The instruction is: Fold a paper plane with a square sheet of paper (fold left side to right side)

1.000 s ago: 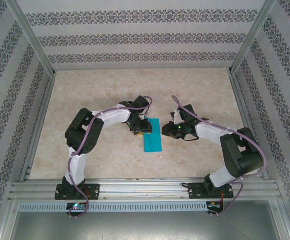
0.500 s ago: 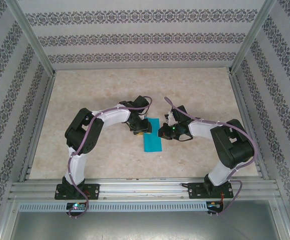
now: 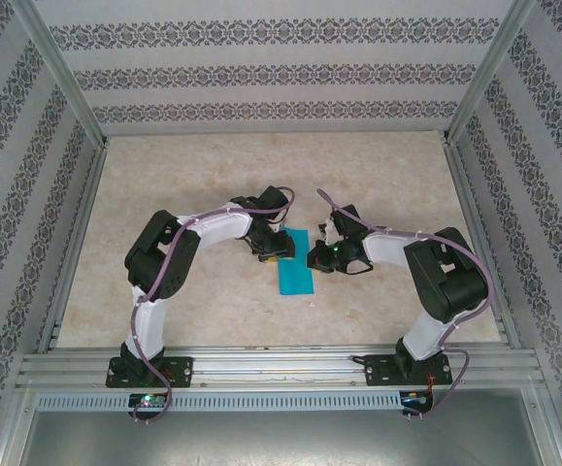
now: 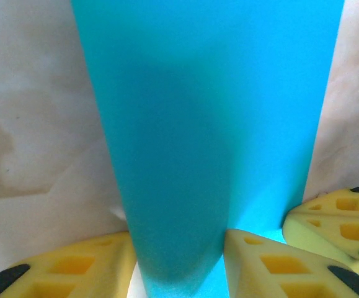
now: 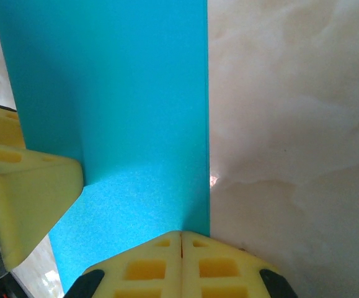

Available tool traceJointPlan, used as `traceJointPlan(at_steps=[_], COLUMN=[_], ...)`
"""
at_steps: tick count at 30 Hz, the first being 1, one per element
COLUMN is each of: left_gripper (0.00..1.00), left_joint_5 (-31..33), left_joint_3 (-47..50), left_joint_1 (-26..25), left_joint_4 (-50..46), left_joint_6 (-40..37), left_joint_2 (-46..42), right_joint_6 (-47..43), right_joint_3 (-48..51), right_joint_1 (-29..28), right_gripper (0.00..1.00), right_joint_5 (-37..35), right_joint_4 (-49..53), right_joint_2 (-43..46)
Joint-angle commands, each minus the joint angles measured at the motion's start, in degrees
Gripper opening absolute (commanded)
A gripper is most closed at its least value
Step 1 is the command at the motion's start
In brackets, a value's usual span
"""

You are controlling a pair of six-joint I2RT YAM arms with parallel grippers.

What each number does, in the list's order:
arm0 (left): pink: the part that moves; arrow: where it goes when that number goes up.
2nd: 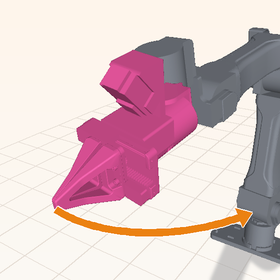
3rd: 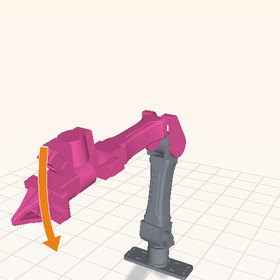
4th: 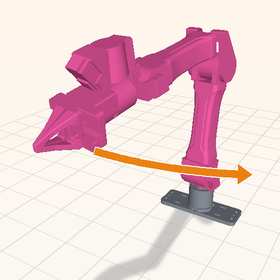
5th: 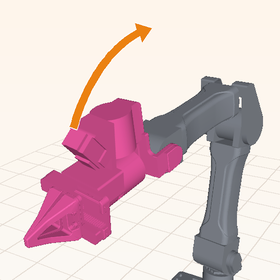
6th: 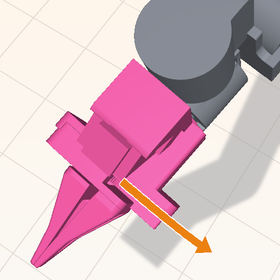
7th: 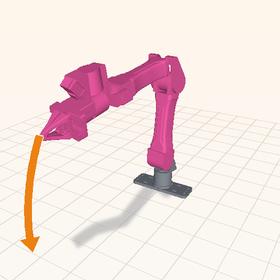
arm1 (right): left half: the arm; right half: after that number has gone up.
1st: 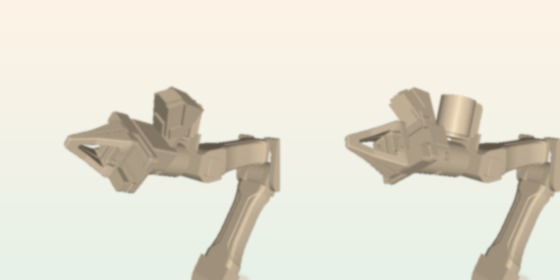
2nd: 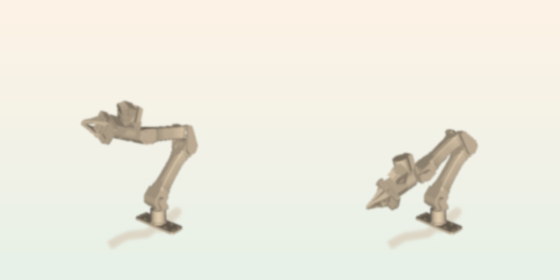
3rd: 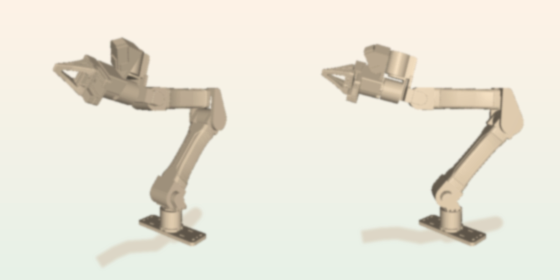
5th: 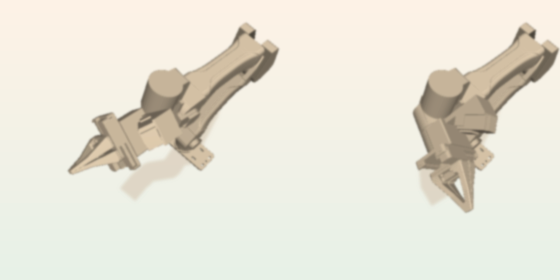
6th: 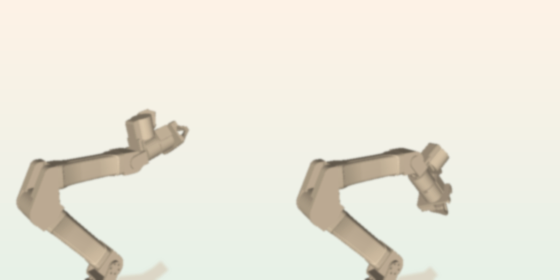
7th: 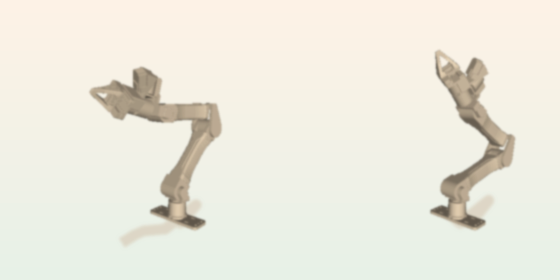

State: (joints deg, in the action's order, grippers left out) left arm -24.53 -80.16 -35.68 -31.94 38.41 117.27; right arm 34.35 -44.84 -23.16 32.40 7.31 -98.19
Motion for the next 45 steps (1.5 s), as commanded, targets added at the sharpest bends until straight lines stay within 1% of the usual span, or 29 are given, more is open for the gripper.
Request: traceJointPlan(at_steps=[1, 3, 5, 8, 12, 15, 17, 20, 22, 24, 26, 29, 33, 39, 45], left_gripper=[0.47, 0.50, 0.55, 0.61, 0.61, 0.52, 0.43, 0.30, 0.23, 0.19, 0.15, 0.13, 0.12, 0.10, 0.10], left_joint_5=[1.48, 1.76, 2.91, 4.53, 5.00, 1.70, -3.43, -11.10, -14.38, -16.07, -16.67, -16.33, -13.41, -10.84, -9.72], left_joint_3=[3.54, 3.91, 4.54, 5.70, 7.33, 8.96, 10.72, 12.57, 13.56, 14.13, 14.18, 14.40, 14.59, 16.09, 17.72], left_joint_1=[-1.47, -0.75, 0.05, 1.17, 1.58, 1.58, 1.58, 1.50, 1.45, 1.49, 1.49, 1.49, 1.58, 2.01, 2.70], left_joint_4=[1.45, 1.47, 1.24, 1.16, 2.01, 4.84, 9.11, 15.76, 19.81, 22.08, 22.65, 22.52, 20.22, 19.77, 20.34], left_joint_6=[-0.05, -0.33, -0.83, -2.07, -4.55, -5.95, -5.77, -3.98, -2.66, -2.05, -2.11, -2.71, -4.36, -4.31, -4.23], left_joint_2=[1.60, -0.88, -4.20, -9.40, -15.16, -17.95, -18.79, -17.44, -15.88, -13.99, -11.84, -9.55, -7.58, -5.39, -5.21], right_joint_6=[-0.51, -0.55, -0.69, -0.93, -1.13, -1.13, -1.13, -1.30, -1.39, -1.39, -1.48, -1.65, -1.99, -2.53, -3.05], right_joint_3=[-0.16, -0.25, -0.41, -0.34, -0.25, -0.24, -0.33, -0.42, -0.60, -0.64, -0.69, -0.78, -0.78, -1.12, -1.30], right_joint_1=[-0.75, -0.83, -0.83, -0.84, -0.84, -0.84, -0.84, -0.84, -0.84, -0.84, -0.84, -0.84, -0.84, -0.84, -0.84], right_gripper=[0.00, 0.00, 0.00, 0.00, 0.00, 0.00, 0.00, 0.00, 0.00, 0.00, 0.00, 0.00, 0.00, 0.00, 0.00], right_joint_5=[-3.48, -3.64, -4.07, -4.63, -5.18, -5.33, -5.42, -5.67, -5.75, -5.82, -5.94, -6.29, -6.81, -7.52, -8.31], right_joint_4=[4.32, 4.59, 5.27, 5.89, 6.51, 6.53, 6.65, 6.96, 7.10, 7.19, 7.36, 7.82, 8.41, 9.56, 10.62], right_joint_2=[-2.39, -2.69, -2.96, -2.97, -2.97, -2.97, -3.14, -3.32, -3.38, -3.47, -3.58, -3.58, -3.67, -4.01, -4.27])
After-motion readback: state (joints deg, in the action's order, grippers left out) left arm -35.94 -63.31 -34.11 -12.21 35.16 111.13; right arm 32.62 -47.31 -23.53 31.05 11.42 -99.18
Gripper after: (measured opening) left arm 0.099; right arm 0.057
